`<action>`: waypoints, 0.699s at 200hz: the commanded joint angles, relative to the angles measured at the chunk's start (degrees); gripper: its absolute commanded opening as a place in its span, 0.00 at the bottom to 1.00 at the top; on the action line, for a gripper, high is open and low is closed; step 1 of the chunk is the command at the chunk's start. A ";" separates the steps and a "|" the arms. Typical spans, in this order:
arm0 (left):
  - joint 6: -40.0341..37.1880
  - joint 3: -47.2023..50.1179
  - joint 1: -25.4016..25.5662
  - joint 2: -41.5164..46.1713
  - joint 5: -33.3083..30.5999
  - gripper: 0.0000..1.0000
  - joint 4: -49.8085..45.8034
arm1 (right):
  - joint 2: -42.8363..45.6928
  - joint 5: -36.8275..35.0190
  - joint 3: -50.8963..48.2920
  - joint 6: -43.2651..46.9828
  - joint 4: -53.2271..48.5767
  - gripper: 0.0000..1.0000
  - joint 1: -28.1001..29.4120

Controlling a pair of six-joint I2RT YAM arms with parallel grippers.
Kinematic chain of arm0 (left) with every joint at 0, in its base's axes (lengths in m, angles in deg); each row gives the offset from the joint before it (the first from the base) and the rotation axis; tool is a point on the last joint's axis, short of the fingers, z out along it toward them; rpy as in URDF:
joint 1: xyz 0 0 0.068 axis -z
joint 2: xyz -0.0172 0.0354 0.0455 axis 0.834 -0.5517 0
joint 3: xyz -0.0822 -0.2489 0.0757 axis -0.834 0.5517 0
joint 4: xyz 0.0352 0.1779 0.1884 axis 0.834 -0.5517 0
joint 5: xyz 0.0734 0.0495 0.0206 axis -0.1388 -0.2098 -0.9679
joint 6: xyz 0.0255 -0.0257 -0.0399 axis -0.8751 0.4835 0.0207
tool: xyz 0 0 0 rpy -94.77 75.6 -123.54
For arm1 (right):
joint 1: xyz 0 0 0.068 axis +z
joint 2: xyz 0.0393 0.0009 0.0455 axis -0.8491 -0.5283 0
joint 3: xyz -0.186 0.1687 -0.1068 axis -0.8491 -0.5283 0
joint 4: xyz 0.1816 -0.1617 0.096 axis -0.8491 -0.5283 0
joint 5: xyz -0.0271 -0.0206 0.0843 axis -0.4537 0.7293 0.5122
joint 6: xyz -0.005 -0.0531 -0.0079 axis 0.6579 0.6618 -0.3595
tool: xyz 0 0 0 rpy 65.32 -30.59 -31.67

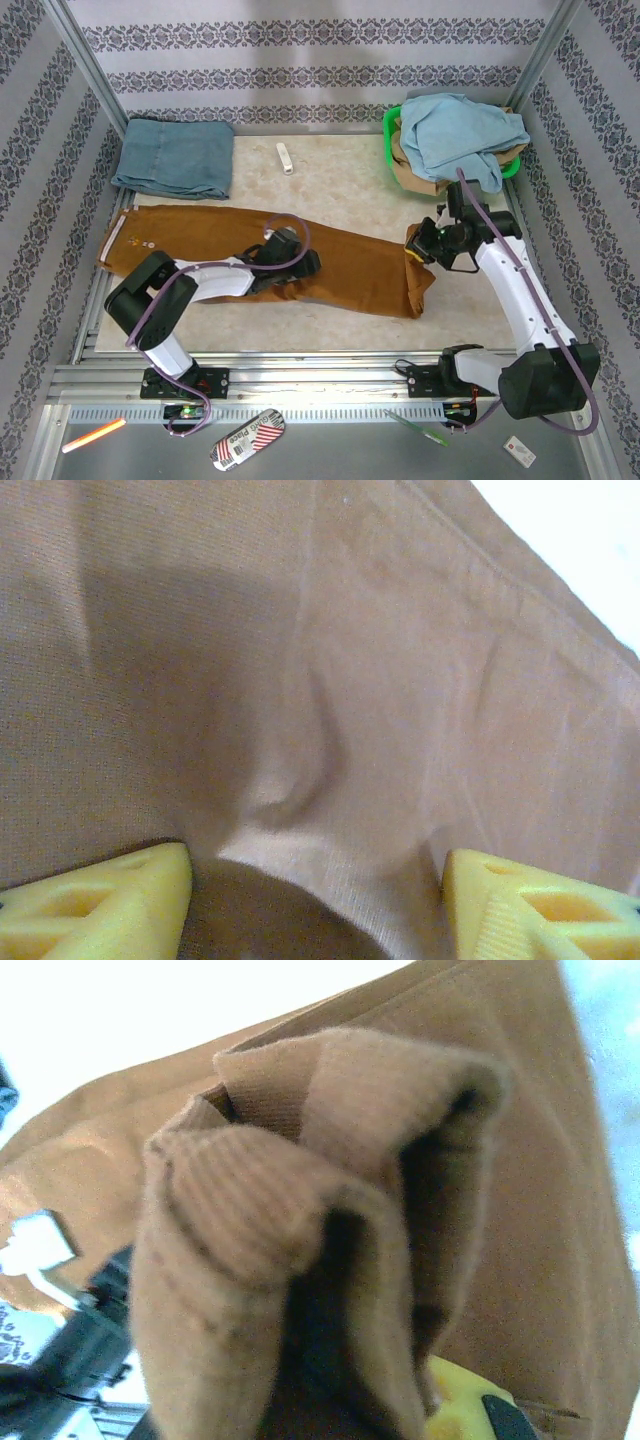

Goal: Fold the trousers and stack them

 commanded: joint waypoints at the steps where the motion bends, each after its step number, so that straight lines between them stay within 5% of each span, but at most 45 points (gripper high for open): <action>1: 5.28 -0.54 5.01 -2.90 1.08 0.68 -3.46 | -1.60 2.60 4.42 -0.62 -1.08 0.00 0.59; 31: 4.29 -6.86 9.30 -5.57 3.96 0.70 -5.76 | -4.28 3.61 6.73 -0.91 0.00 0.00 2.46; 58: 1.08 -7.63 7.54 -1.09 5.98 0.76 -7.33 | -6.16 4.82 8.20 -1.79 1.44 0.00 4.33; 112: -11.31 -3.56 -12.81 15.87 2.57 0.78 -27.95 | -8.45 5.99 11.60 -6.00 4.96 0.00 9.37; 140: -13.65 0.35 -18.05 16.30 -0.52 0.78 -30.67 | -11.22 4.68 13.87 -8.35 7.49 0.00 14.73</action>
